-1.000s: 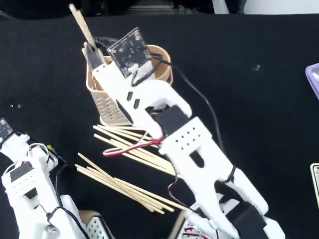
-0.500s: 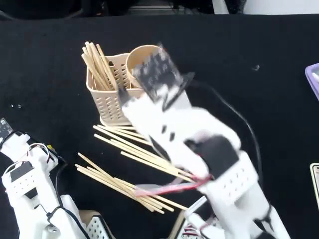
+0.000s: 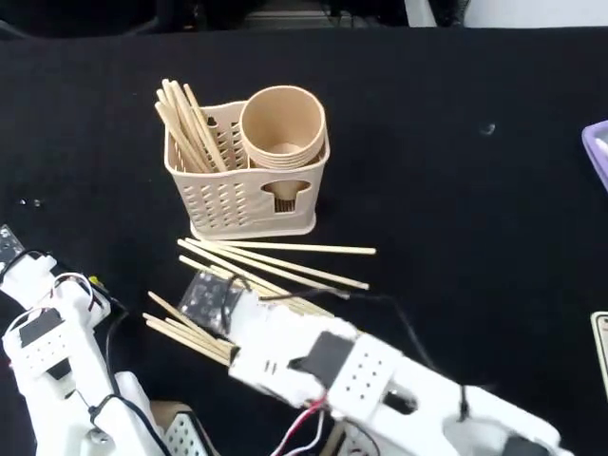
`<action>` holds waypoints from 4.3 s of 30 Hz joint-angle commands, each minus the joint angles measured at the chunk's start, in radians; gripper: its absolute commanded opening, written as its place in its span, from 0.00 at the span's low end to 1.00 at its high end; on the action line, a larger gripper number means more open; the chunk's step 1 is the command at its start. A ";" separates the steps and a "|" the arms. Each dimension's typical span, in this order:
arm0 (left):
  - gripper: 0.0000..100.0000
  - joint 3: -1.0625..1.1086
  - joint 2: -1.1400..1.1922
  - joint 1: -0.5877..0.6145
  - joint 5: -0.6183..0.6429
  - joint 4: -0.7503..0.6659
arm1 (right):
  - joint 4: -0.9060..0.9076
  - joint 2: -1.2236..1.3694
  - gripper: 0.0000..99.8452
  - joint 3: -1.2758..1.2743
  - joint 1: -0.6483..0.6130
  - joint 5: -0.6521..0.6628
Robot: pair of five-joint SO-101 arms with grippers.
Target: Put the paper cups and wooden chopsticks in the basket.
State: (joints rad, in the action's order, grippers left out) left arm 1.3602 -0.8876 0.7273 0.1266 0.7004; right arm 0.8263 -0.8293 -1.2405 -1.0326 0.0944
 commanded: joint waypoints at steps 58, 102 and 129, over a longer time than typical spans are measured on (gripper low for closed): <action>0.21 -0.025 -0.014 -0.010 -0.002 -0.015 | 0.006 0.472 0.19 0.193 -0.095 0.002; 0.21 -0.027 -0.014 -0.010 -0.002 -0.015 | 0.051 0.472 0.15 0.205 0.020 0.135; 0.21 -0.025 -0.014 -0.010 -0.002 -0.015 | 0.040 0.473 0.14 0.136 0.178 0.213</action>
State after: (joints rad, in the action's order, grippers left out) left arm 1.3602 -0.8876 0.7273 0.1266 0.7004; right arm 0.8416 -0.3613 -1.0978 -0.8761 0.2984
